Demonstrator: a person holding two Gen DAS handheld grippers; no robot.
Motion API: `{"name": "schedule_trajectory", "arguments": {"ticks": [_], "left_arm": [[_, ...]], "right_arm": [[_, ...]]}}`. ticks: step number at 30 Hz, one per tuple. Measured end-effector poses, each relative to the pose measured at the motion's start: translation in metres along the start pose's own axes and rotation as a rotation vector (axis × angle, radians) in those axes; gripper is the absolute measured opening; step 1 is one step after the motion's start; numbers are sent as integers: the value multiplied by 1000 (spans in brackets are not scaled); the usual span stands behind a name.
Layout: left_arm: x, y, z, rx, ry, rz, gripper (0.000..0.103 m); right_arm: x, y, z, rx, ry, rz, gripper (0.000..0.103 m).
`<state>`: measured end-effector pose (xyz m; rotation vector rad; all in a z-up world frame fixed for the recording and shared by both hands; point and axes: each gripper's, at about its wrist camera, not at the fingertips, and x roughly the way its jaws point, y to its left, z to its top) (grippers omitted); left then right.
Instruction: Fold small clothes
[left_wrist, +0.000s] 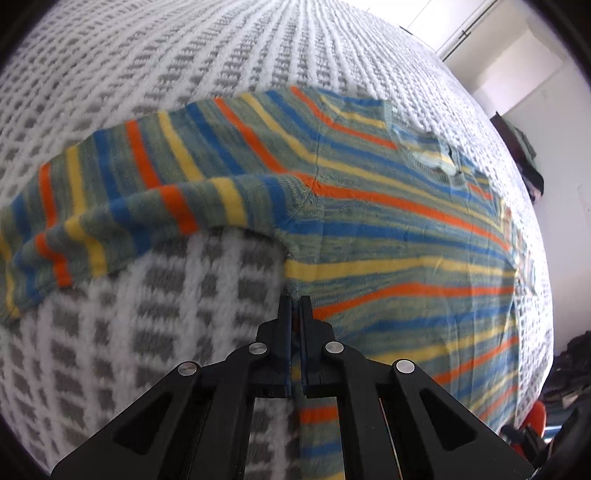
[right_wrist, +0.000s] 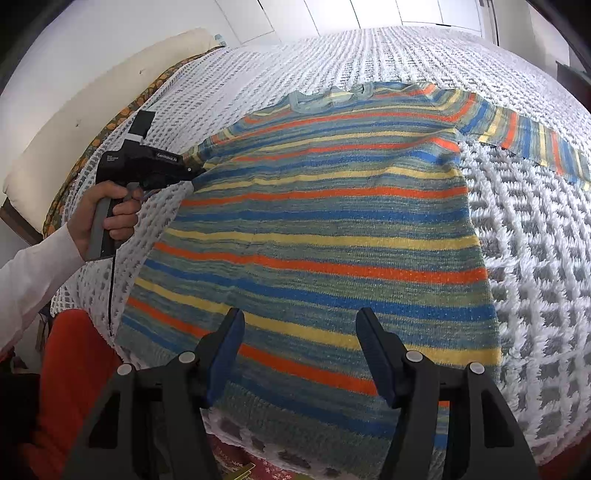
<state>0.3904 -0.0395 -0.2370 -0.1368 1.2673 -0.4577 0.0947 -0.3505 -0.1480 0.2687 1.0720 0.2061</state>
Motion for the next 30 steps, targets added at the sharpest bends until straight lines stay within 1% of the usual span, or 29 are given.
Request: {"name": "schedule_trajectory", "arguments": {"ticks": [2, 3, 4, 5, 6, 7, 8, 10, 11, 13, 14, 16, 18, 19, 21, 22, 23, 24, 25, 26, 27, 29, 30], "left_arm": [[-2, 4, -7, 8, 17, 13, 2], [-2, 4, -9, 14, 28, 51, 2], [-4, 6, -10, 11, 38, 81, 7], [-7, 7, -11, 3, 47, 100, 22], [-14, 9, -14, -4, 53, 101, 30], [-22, 10, -19, -8, 45, 94, 46], [-36, 10, -29, -11, 22, 85, 57], [-54, 11, -51, -4, 10, 59, 64], [-62, 10, -65, 3, 19, 38, 64], [-72, 10, -98, 3, 50, -2, 63], [-75, 10, -113, 1, 68, -13, 63], [-76, 7, -143, 3, 109, -35, 62], [-77, 0, -168, 24, 139, -41, 62], [-77, -4, -177, 43, 145, -36, 62], [-76, -16, -192, 92, 147, -4, 62], [-75, -21, -195, 104, 147, 6, 62], [-75, -25, -198, 113, 151, 3, 58], [-75, -28, -201, 116, 160, -10, 51], [-72, -32, -203, 119, 171, -12, 28], [-71, -34, -206, 126, 184, -18, 6], [-71, -35, -208, 121, 197, -40, 5], [-81, -39, -214, 136, 185, -51, 4], [-88, -40, -218, 149, 191, -70, 4]], "right_arm": [[0, -1, 0, 3, -5, -1, 63], [0, -2, 1, 6, -4, 1, 63], [1, -3, 1, 11, -2, 2, 63], [0, -4, 1, 18, -2, 1, 63], [-2, -6, 2, 27, -3, 3, 63], [-7, -9, 2, 38, -7, 11, 63], [-13, -14, 3, 47, -13, 15, 63], [-29, -30, 2, 79, -36, -11, 63], [-39, -44, 0, 120, -46, -26, 63], [-58, -79, -8, 253, -49, -34, 66], [-65, -95, -12, 318, -38, -16, 66], [-69, -114, -18, 388, 14, 58, 66], [-67, -116, -22, 385, 79, 125, 66], [-65, -114, -23, 369, 104, 140, 66], [-54, -106, -26, 331, 164, 150, 66], [-48, -102, -27, 312, 196, 137, 63], [-43, -97, -28, 287, 222, 118, 60], [-38, -92, -30, 255, 240, 100, 48], [-35, -88, -29, 228, 248, 83, 26], [-34, -85, -29, 210, 250, 72, 13], [-33, -84, -29, 204, 252, 69, 0], [-38, -81, -28, 199, 243, 63, 0], [-45, -80, -28, 195, 242, 59, 0]]}}
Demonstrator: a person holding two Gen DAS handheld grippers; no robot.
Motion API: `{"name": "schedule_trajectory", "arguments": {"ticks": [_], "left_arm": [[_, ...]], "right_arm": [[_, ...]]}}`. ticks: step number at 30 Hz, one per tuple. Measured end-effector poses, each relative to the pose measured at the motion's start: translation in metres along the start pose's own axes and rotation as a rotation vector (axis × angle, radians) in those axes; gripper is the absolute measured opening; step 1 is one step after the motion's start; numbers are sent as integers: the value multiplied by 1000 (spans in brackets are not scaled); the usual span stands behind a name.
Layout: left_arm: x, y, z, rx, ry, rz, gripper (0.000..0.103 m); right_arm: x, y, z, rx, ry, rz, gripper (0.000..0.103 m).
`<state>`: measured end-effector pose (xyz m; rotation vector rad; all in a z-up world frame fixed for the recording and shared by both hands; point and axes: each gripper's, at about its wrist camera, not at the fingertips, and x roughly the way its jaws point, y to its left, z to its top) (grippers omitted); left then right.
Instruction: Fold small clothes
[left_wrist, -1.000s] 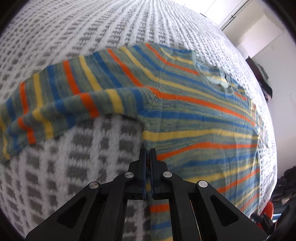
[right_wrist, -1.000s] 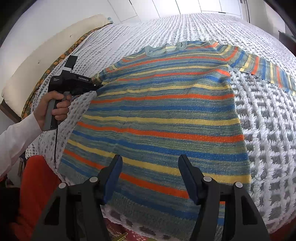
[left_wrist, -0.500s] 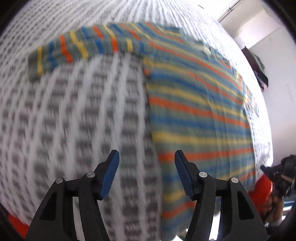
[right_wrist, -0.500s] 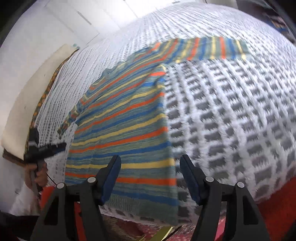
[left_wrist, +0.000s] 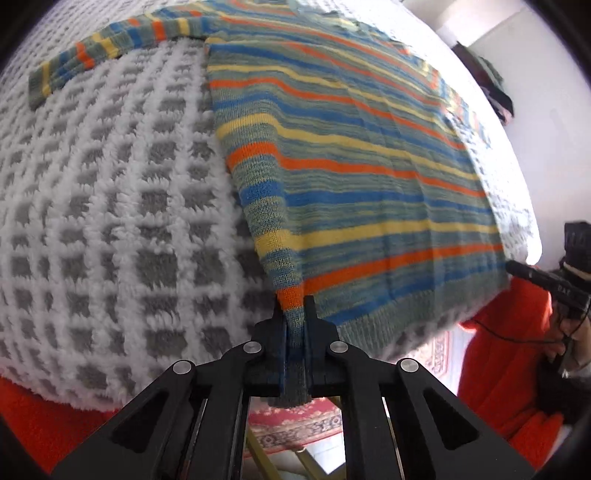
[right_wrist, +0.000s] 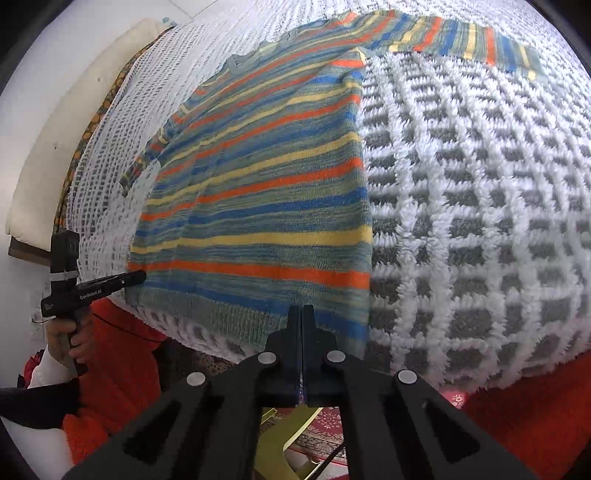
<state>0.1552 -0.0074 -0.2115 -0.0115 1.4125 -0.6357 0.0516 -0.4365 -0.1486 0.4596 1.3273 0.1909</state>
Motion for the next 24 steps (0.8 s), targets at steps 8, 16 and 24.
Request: {"name": "schedule_trajectory", "arguments": {"ticks": [8, 16, 24], "left_arm": [[-6, 17, -8, -64, 51, 80, 34], [-71, -1, 52, -29, -435, 286, 100], [60, 0, 161, 91, -390, 494, 100]], "right_arm": [[-12, -11, -14, 8, 66, -102, 3], [-43, 22, 15, -67, -266, -271, 89], [6, 90, 84, -125, -382, -307, 89]]}}
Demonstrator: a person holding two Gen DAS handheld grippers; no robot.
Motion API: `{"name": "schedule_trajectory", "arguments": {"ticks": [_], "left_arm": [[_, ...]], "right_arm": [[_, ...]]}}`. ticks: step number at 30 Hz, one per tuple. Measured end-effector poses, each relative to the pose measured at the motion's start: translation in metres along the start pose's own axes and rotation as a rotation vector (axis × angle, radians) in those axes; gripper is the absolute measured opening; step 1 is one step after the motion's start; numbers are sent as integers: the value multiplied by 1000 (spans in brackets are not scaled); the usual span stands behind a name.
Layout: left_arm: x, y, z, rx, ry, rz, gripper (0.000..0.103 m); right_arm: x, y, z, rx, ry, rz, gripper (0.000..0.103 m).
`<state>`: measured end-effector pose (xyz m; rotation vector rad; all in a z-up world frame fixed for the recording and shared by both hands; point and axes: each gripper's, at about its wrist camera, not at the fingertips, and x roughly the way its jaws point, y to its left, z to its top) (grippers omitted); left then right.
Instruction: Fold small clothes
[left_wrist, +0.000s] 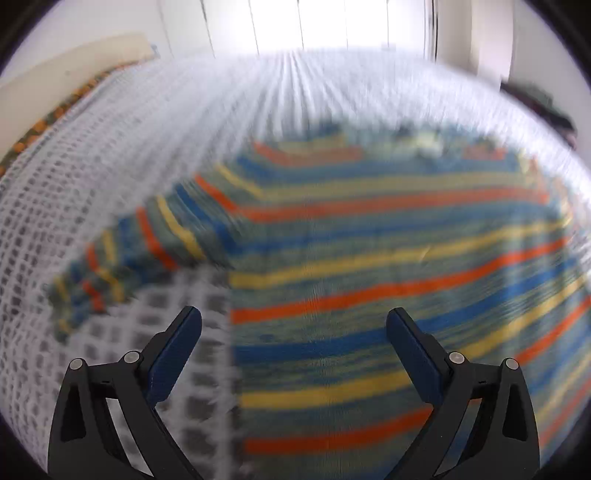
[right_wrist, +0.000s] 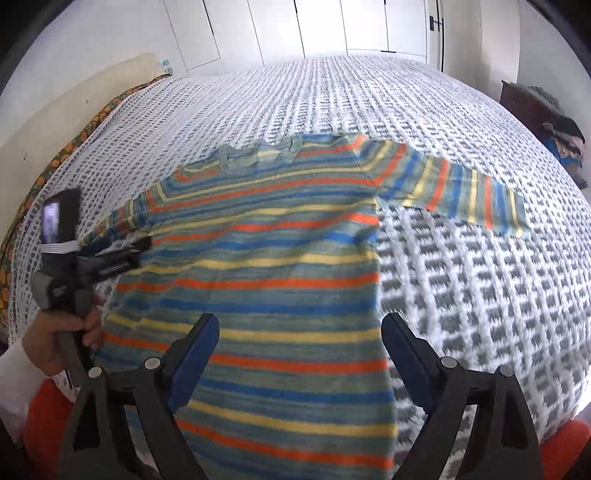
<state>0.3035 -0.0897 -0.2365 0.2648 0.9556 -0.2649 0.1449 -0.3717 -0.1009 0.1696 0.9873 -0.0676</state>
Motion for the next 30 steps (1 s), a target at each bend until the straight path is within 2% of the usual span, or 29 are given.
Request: {"name": "schedule_trajectory", "arguments": {"ticks": [1, 3, 5, 9, 12, 14, 17, 20, 24, 30], "left_arm": [[17, -2, -4, 3, 44, -12, 102], [23, 8, -12, -64, 15, -67, 102], [20, 17, -13, -94, 12, -105, 102], [30, 27, -11, -143, 34, -185, 102], [31, 23, -11, -124, 34, -161, 102], [29, 22, -12, -116, 34, -150, 102], [28, 19, -10, -123, 36, -157, 102], [28, 19, -10, -126, 36, -160, 102], [31, 20, -8, -125, 39, -155, 102], [31, 20, -8, -125, 39, -155, 102]], "right_arm": [[6, 15, 3, -20, -17, -2, 89], [13, 30, 8, -55, -48, -39, 90], [21, 34, 16, -69, -74, -63, 91], [40, 26, 31, -25, -56, -78, 92], [49, 23, 34, -9, -37, -88, 93], [57, 21, 29, -10, -19, -98, 97], [83, 15, 8, -22, 23, -100, 97], [117, 1, -14, 3, 114, -97, 101], [127, -3, -26, -31, 63, -78, 103], [130, -3, -28, -33, 58, -84, 103]]}}
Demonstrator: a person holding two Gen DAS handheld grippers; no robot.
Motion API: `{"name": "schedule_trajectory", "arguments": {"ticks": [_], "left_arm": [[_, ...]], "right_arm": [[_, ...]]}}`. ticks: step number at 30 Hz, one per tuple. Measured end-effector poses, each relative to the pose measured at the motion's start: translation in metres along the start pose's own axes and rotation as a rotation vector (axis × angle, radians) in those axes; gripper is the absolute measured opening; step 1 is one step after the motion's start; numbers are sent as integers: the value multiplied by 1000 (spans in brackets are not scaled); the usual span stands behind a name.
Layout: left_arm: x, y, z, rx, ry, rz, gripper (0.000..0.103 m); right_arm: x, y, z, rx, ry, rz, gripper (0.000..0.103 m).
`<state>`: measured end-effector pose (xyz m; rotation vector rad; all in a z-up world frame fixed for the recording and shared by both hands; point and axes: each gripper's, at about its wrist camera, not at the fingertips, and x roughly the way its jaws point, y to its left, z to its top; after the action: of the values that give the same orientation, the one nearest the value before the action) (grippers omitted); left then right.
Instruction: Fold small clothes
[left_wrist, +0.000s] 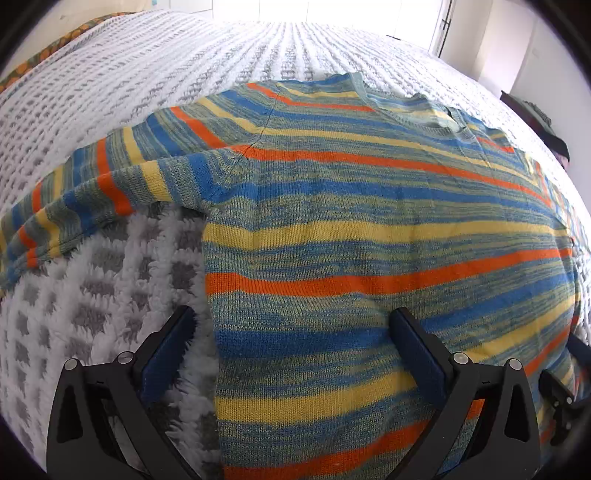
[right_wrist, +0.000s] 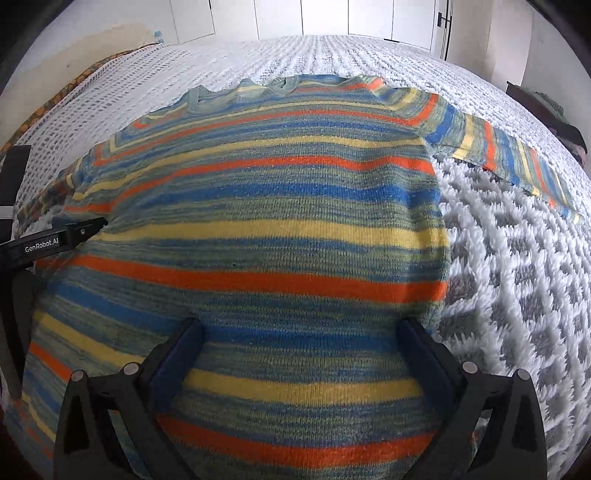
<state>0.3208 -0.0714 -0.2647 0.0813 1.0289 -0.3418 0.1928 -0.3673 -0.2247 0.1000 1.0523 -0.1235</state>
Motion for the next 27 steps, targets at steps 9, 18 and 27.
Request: {"name": "schedule_trajectory", "arguments": {"ticks": [9, 18, 27], "left_arm": [[0, 0, 0, 0, 0, 0, 102], [1, 0, 0, 0, 0, 0, 102], [1, 0, 0, 0, 0, 0, 102]], "right_arm": [[2, 3, 1, -8, 11, -16, 103], [4, 5, 2, -13, 16, -29, 103], [4, 5, 2, -12, 20, -27, 103]]}}
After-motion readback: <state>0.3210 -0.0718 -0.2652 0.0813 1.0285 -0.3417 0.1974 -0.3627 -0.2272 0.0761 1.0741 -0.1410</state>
